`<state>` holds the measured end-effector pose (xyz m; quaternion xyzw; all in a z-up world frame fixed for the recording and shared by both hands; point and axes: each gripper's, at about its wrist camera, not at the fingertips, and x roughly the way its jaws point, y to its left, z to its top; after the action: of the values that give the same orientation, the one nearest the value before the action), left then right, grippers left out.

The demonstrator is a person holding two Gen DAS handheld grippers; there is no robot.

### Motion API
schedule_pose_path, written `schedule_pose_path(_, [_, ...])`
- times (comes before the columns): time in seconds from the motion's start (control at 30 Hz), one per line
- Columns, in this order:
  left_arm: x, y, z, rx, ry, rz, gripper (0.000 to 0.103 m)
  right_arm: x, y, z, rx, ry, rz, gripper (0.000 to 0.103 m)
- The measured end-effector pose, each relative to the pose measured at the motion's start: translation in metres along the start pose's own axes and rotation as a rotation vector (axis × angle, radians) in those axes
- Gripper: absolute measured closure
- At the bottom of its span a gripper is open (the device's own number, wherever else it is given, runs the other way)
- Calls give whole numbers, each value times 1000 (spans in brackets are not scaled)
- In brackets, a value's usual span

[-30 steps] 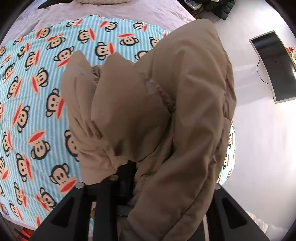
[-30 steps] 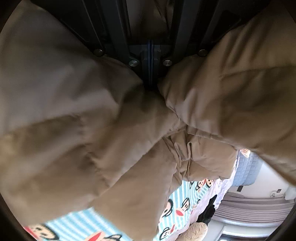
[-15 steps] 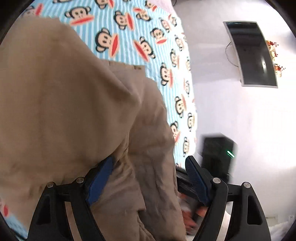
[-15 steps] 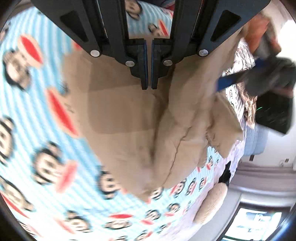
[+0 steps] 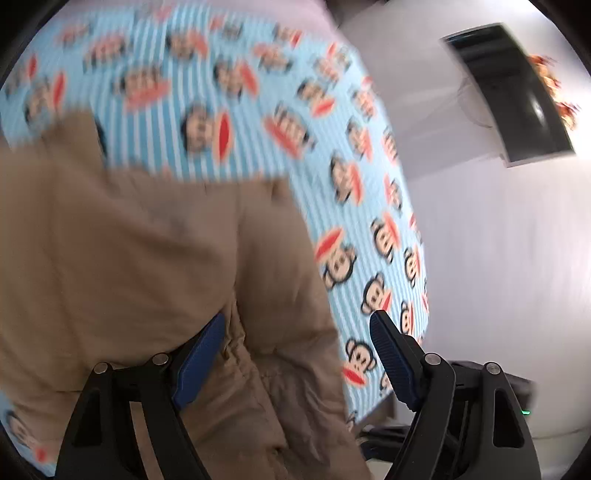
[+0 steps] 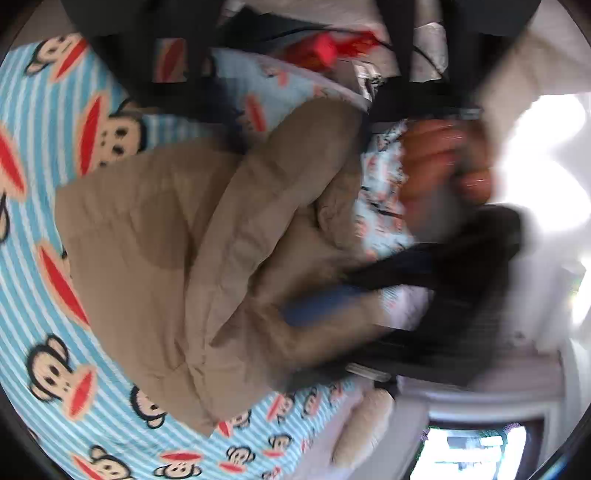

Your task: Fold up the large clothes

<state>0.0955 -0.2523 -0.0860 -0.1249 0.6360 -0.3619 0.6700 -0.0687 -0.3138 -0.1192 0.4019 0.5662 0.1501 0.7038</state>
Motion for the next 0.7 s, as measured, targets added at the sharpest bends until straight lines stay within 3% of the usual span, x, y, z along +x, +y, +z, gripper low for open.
schedule_pose_path(0.1, [-56,9,-5,64,-169,137,22,5,4,2,-89,-30,-164,89])
schedule_pose_path(0.2, [-90,52,-11,9,-262,257,22,1,-4,2,-86,-36,-205,89])
schedule_pose_path(0.3, [-91,119,-17,-141,-234,309,22,-5,-15,-3,-72,-36,-227,89])
schedule_pose_path(0.37, [-77,141,-16,-196,-218,290,22,-8,-23,-5,-77,-32,-250,89])
schedule_pose_path(0.53, [-20,107,9,-109,-198,319,22,0,-49,-10,-74,-10,-336,89])
schedule_pose_path(0.63, [3,81,19,-35,-174,368,22,-11,-80,-7,63,24,-287,84])
schedule_pose_path(0.7, [11,74,23,-19,-168,409,22,-36,-74,-3,45,-10,-266,80])
